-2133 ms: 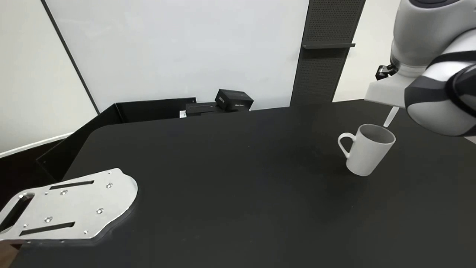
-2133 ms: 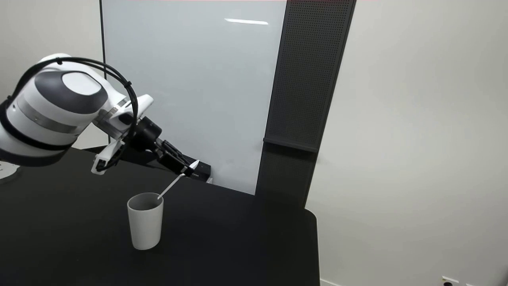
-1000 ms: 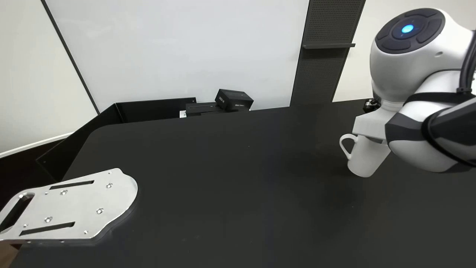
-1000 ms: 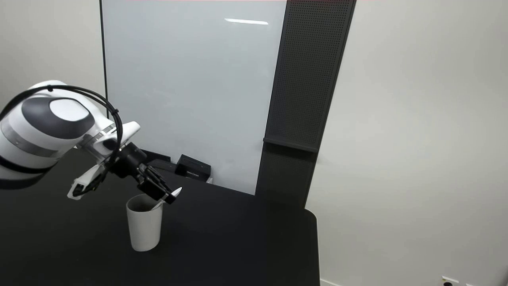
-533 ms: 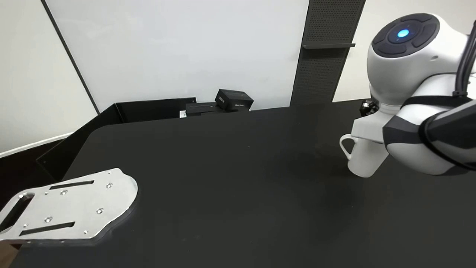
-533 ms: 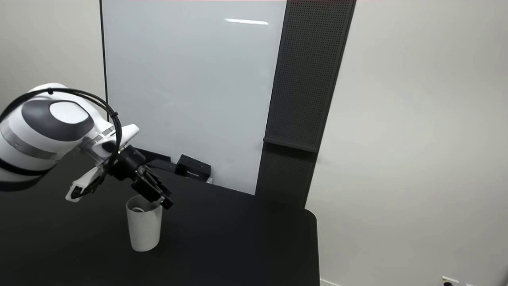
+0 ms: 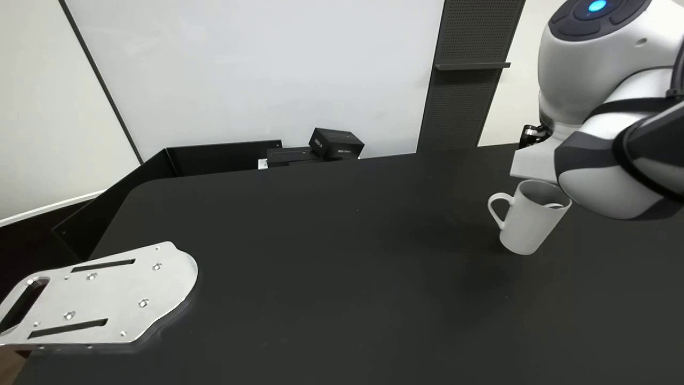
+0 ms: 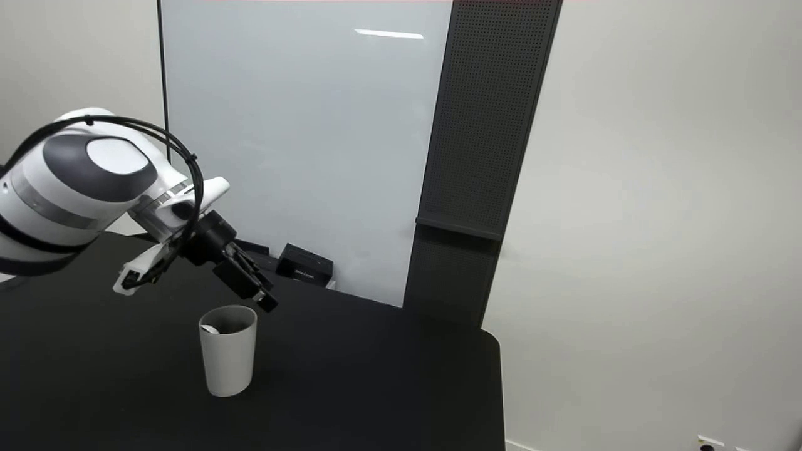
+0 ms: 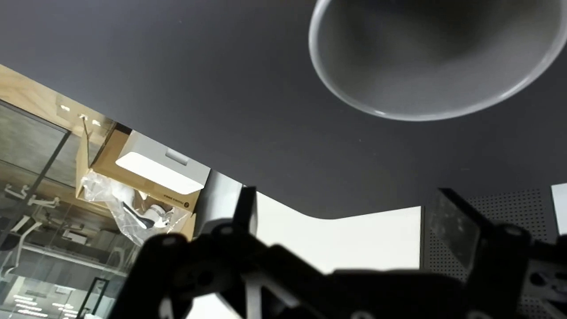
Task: Put the spoon in the mug
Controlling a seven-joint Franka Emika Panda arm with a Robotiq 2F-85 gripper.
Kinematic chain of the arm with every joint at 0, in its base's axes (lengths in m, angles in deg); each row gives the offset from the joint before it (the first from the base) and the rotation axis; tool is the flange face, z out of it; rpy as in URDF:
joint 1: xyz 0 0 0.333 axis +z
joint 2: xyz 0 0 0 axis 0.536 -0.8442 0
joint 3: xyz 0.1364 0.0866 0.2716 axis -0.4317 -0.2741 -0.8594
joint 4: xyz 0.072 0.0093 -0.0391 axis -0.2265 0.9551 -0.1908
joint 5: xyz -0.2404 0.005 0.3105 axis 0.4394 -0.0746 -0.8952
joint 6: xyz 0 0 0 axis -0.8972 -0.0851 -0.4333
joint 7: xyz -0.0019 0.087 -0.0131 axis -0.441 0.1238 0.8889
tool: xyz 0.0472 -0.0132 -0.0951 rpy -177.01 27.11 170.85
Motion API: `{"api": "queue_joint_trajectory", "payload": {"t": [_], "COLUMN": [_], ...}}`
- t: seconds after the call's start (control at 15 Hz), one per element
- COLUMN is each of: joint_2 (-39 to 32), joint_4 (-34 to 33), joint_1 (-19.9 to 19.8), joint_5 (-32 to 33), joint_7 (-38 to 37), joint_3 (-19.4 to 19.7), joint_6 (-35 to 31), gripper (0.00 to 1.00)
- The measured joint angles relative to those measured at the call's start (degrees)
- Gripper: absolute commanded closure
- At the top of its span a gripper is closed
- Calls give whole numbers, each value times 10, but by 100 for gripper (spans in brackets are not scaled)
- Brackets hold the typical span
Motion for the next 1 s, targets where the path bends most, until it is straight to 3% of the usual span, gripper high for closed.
{"api": "queue_joint_trajectory", "payload": {"t": [0.6,0.8,1.0], "joint_2": [185,252,315], "joint_4": [0,0,0], "joint_1": [-64,-106,-173], "joint_5": [27,52,75], "joint_7": [215,278,345], "joint_3": [-14,-45,-103], "joint_6": [113,138,156], "gripper": [0,0,0]}}
